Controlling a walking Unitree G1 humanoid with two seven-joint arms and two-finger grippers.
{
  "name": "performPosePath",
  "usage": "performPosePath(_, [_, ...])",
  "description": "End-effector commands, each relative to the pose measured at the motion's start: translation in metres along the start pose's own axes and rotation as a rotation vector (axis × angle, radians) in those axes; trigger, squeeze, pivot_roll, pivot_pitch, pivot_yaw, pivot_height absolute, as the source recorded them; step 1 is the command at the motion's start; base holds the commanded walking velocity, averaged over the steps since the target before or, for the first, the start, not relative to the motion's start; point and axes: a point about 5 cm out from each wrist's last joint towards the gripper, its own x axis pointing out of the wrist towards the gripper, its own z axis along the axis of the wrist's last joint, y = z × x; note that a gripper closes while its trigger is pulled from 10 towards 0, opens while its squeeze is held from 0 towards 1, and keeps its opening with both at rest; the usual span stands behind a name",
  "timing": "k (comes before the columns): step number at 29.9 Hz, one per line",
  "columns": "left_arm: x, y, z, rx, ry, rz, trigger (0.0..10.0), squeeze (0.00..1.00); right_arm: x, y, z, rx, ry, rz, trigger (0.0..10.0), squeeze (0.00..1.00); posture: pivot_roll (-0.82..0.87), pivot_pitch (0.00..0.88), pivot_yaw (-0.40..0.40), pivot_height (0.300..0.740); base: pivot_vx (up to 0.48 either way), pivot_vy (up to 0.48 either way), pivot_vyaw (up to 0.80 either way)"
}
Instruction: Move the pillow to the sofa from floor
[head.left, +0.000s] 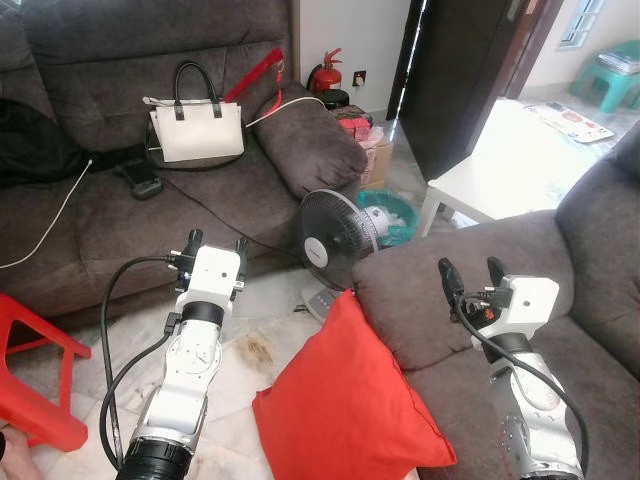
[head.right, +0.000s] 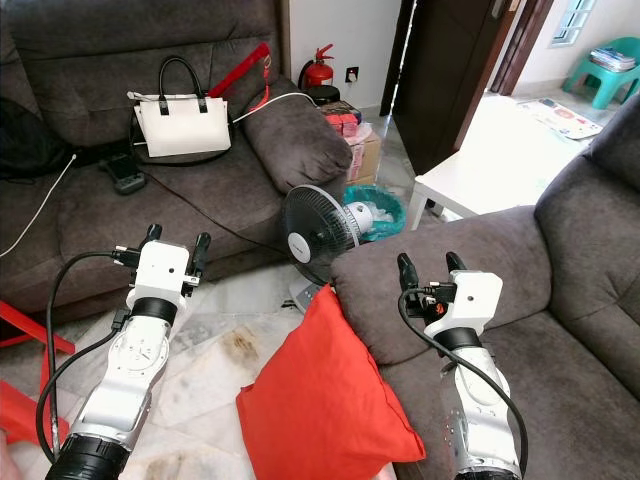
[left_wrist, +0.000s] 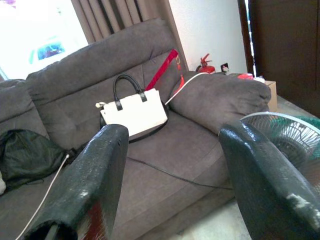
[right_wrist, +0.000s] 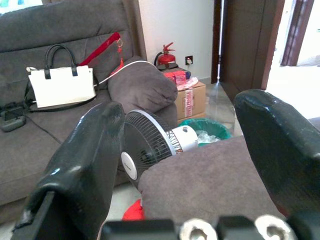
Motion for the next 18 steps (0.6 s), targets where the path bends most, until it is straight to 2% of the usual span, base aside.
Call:
performPosePath(1, [0.004,-0.002,0.001,-0.005,-0.011,-0.015,10.0,0.0,0.003,-0.001,0.002,-0.002,-0.005,-0.003,10.0,0.0,0.08,0.0,-0.04,0.74,0.0,0.0,0.0])
performPosePath(4, [0.01,-0.004,0.001,-0.009,-0.017,-0.019,10.0,0.0,0.008,0.0,0.001,-0.011,-0.004,-0.003,10.0,0.0,0.05,0.0,-0.031,0.74,0.0,0.0,0.0])
performPosePath(7, [0.014,-0.003,0.008,-0.014,-0.042,-0.017,10.0,0.0,0.015,0.001,0.011,-0.011,-0.044,-0.004,10.0,0.0,0.04,0.0,-0.029,0.74,0.0,0.0,0.0])
performPosePath(9, [0.012,-0.005,-0.001,-0.021,-0.013,-0.018,10.0,0.0,0.014,0.0,0.006,-0.012,-0.026,-0.008,10.0,0.0,0.03,0.0,-0.018,0.74,0.0,0.0,0.0])
performPosePath(18, [0.009,-0.004,-0.006,-0.013,-0.007,-0.027,10.0,0.0,0.01,0.007,0.003,0.002,-0.029,-0.008,10.0,0.0,-0.01,0.0,-0.001,0.74,0.0,0.0,0.0])
